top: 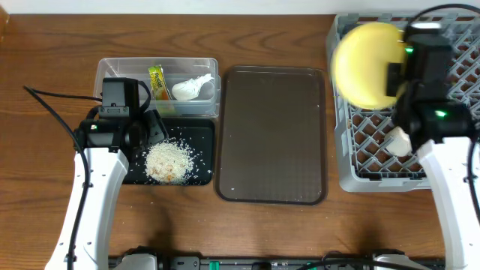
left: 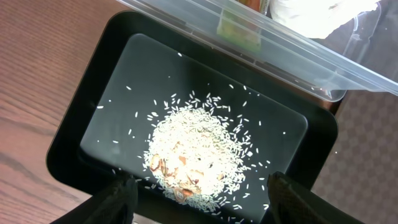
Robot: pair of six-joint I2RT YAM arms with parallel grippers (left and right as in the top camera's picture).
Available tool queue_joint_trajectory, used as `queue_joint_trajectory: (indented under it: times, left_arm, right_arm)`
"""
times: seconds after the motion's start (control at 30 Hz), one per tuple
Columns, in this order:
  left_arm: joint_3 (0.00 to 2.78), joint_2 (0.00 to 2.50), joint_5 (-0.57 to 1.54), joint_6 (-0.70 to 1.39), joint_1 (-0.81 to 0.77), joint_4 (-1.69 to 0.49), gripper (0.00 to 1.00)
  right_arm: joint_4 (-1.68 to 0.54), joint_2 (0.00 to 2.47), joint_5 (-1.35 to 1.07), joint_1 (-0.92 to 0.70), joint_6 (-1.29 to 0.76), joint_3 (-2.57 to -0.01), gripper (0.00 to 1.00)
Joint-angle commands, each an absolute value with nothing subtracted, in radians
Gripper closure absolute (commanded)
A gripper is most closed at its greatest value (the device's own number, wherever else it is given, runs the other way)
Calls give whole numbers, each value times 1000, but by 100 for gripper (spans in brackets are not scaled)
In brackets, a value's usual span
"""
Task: Sort waste into correct bins and load items into the dishwasher rack
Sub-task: 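Lift the yellow plate and stand it upright in the rack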
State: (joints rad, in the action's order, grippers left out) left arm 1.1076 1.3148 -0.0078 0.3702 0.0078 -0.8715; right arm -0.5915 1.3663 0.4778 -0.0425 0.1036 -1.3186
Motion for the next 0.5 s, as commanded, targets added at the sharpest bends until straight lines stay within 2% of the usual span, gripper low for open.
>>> queue_joint_trajectory:
  times: [0.0,0.47]
  left_arm:
    - [1117,1313,-27,383,11,-874,30]
    - [1117,1313,-27,383,11,-874,30]
  right_arm:
    - [-607,1368,731,-4,249,-1321,99]
    - [-730,1516,830,6,168,-1309,99]
